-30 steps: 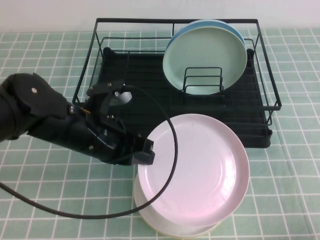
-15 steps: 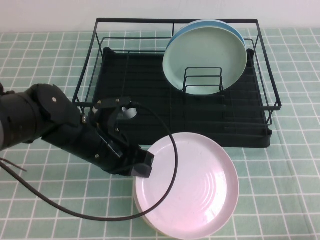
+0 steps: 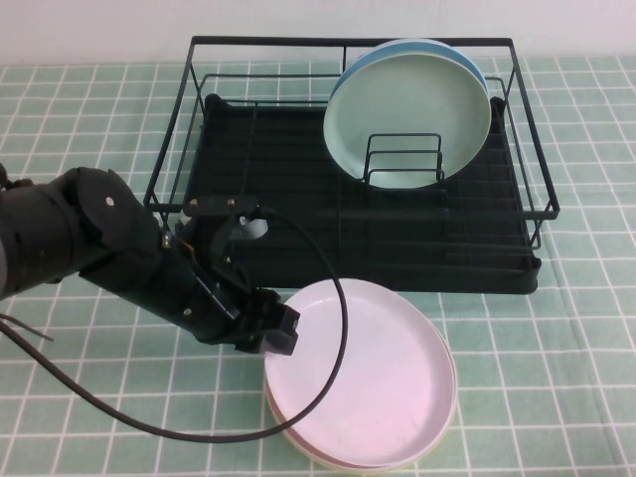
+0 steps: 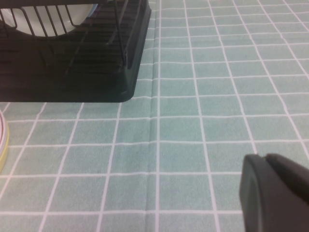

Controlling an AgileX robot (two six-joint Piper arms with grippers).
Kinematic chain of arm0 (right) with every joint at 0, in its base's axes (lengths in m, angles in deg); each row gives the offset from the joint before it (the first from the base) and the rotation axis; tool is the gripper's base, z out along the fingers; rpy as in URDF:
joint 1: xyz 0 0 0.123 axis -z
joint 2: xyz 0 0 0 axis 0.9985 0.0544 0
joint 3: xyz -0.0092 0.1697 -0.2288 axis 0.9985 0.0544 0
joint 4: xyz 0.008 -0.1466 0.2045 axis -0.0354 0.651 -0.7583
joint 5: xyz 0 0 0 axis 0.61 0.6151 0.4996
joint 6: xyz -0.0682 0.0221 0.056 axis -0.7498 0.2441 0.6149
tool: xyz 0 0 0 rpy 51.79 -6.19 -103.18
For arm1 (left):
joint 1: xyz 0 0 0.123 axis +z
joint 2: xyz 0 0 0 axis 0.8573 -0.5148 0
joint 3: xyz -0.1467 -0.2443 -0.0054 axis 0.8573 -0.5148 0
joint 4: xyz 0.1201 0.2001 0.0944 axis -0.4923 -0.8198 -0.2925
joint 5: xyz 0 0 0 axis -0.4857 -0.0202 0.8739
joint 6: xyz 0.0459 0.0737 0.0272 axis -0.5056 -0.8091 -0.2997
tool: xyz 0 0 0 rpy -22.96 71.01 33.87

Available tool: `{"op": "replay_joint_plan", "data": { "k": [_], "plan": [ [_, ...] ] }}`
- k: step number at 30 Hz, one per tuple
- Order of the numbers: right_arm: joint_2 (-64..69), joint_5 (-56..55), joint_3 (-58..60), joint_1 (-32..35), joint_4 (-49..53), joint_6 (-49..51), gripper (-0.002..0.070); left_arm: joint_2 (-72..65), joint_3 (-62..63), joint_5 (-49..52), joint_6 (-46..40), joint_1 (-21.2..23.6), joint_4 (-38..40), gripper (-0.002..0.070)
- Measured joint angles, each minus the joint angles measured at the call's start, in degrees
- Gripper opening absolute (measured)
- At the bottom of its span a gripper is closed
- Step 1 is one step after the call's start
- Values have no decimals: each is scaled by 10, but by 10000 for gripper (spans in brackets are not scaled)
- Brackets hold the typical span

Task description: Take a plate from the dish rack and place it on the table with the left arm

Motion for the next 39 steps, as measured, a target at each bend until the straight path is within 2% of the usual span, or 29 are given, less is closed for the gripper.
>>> {"op": "replay_joint_plan", "data": {
  "k": [3,6,16,18,20,23,25,31,39],
  "plan": [
    [0,0,0,0,0,0,-18,0,0,-3,0,0,0,272],
    [0,0,0,0,0,0,-18,0,0,-5,0,0,0,299],
    [0,0,0,0,0,0,-18,9,0,-23,4,0,-34,307],
    [0,0,0,0,0,0,-18,24,0,-36,4,0,-49,288],
    [0,0,0,0,0,0,-18,49,0,-48,6,0,-68,232],
    [0,0,0,0,0,0,-18,89,0,-62,6,0,-104,103],
    [0,0,0,0,0,0,-18,120,0,-66,6,0,-130,43],
    [0,0,0,0,0,0,-18,231,-25,-104,6,0,-156,3],
    [0,0,0,0,0,0,-18,416,-158,-202,40,0,-157,0]
  ]
}}
